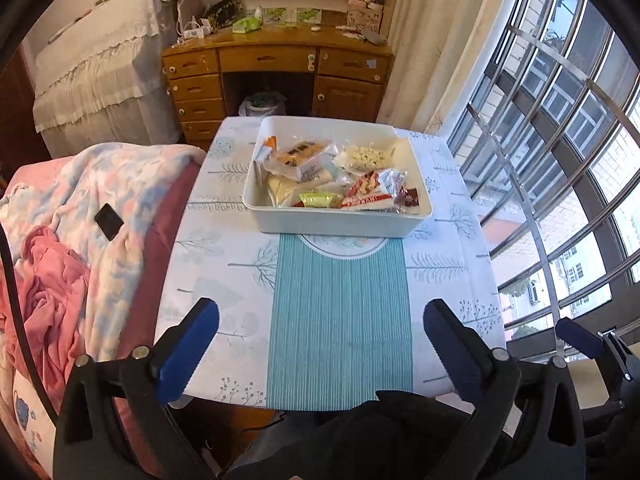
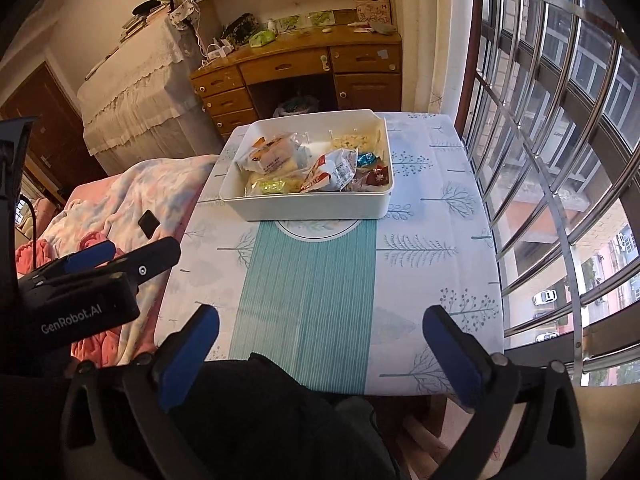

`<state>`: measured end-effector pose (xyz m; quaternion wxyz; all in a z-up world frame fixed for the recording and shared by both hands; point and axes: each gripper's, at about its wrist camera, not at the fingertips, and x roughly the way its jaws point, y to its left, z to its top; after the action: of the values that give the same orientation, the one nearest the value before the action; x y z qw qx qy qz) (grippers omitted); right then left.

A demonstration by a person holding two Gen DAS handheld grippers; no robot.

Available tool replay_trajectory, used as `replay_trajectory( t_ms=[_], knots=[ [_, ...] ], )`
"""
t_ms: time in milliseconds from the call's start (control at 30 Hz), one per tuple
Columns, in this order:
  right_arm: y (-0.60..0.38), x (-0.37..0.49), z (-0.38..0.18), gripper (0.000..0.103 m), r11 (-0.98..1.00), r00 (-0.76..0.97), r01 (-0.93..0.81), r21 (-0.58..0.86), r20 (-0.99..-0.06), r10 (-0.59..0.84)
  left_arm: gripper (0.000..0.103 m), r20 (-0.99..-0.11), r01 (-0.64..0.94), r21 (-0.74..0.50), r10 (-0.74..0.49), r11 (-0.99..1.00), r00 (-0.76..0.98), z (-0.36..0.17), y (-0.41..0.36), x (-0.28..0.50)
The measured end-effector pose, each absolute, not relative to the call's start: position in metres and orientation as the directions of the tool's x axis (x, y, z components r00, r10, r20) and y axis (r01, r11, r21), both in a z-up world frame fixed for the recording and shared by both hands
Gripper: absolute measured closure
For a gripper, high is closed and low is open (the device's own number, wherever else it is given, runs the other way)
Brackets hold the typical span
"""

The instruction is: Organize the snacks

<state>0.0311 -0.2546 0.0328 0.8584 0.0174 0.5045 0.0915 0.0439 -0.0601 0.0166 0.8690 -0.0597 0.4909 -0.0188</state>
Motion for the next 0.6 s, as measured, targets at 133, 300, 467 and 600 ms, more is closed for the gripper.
replay_trajectory(
  t_ms=[133, 300, 467, 600],
  knots=[
    [-0.2554, 0.0311, 0.0306, 0.0, 0.983, 0.47, -0.132, 0.127, -0.865, 0.175, 0.001, -0.847, -0.032, -0.112, -0.078, 0.993, 0.526, 0.0179, -0.0593, 0.0436],
    [-0.2578, 0.0297, 0.031, 0.0, 0.985, 0.477, -0.116, 0.132, -0.862, 0.171, 0.001, -0.844, -0.018, -0.096, -0.071, 0.995, 0.531, 0.0206, -0.0627, 0.0437],
    [-0.2588, 0.0303, 0.0283, 0.0, 0.986, 0.47, -0.102, 0.131, -0.867, 0.164, 0.001, -0.846, -0.011, -0.089, -0.07, 0.996, 0.528, 0.0209, -0.0648, 0.0443],
    [-0.2592, 0.0319, 0.0268, 0.0, 0.987, 0.464, -0.097, 0.13, -0.871, 0.16, 0.001, -0.851, -0.003, -0.09, -0.075, 0.996, 0.52, 0.0191, -0.0668, 0.0448]
  ],
)
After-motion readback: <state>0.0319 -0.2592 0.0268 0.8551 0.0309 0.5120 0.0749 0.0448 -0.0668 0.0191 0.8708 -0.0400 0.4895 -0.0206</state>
